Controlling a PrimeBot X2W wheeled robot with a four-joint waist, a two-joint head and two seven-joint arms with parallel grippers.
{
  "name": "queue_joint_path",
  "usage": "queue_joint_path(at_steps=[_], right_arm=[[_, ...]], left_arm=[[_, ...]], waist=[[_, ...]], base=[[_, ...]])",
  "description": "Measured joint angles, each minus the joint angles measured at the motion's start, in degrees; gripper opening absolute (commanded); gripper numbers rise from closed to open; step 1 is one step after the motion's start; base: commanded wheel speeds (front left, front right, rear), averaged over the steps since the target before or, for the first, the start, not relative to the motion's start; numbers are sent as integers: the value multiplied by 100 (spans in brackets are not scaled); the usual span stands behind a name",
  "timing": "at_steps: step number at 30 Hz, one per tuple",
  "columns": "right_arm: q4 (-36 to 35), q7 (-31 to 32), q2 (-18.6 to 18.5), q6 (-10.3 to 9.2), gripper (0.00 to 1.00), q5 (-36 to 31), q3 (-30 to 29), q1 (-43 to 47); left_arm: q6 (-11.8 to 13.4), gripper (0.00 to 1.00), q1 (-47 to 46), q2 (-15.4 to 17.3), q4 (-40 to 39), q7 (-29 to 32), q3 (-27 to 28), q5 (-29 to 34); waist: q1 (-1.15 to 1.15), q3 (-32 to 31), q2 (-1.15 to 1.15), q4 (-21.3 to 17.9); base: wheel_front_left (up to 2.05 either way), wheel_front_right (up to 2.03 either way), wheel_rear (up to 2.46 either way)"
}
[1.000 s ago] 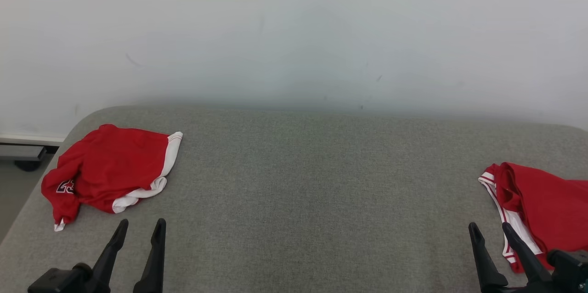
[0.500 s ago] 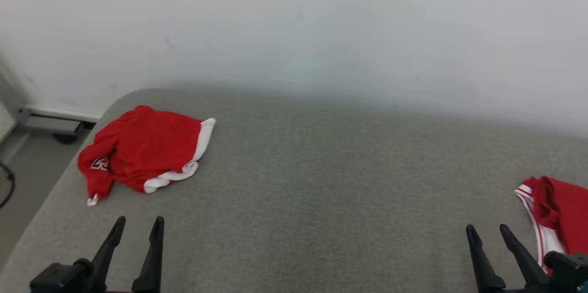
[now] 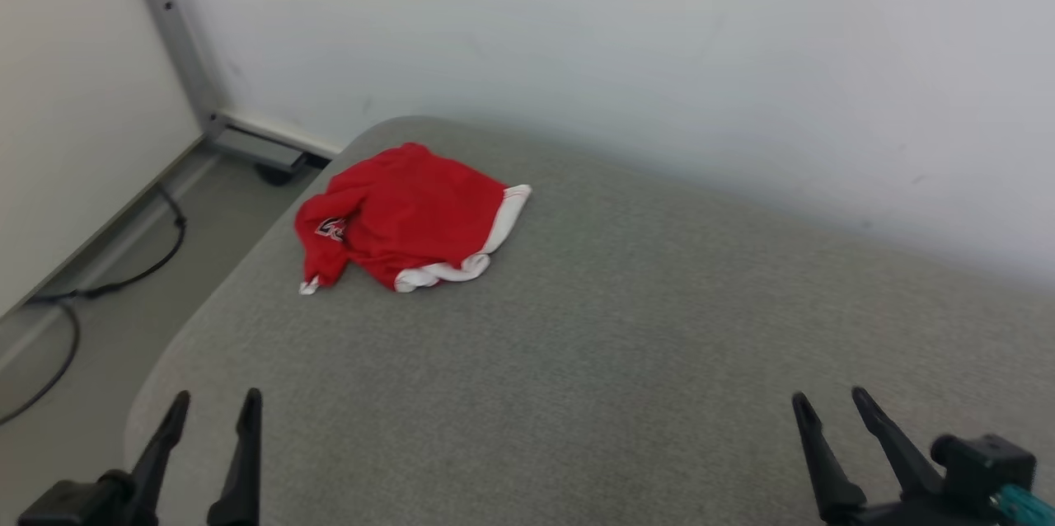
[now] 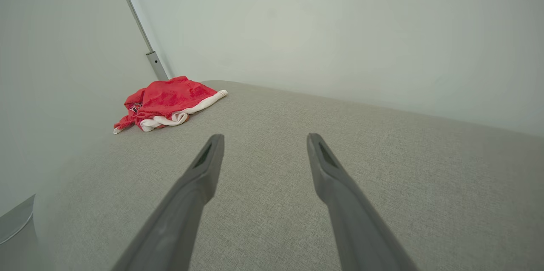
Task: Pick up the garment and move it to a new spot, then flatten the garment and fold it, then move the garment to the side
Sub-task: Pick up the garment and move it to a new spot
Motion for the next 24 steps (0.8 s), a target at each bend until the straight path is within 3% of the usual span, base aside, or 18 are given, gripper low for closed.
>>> queue_joint_path(at_steps=[5,12,20,24], right_arm=[[23,131,0,0,100,-98,383,-414],[229,212,0,1,100,-152,800,-850],[297,203,0,1,100,-188,877,-926],[225,254,0,1,100,-254,861,-928]], left_arm=[[285,100,305,-9,-168,-237,292,-60],[480,100,681,-46,-360,-394,528,-71],[497,100,727,-92,-375,-416,523,-64],[365,100,431,-113,-252,-204,387,-70]], waist=[[0,143,0,347],[1,411,0,563],[0,500,0,606],[0,555,0,593]], base=[[0,0,0],[-1,-1,-1],[-1,-1,-1],[0,0,0]])
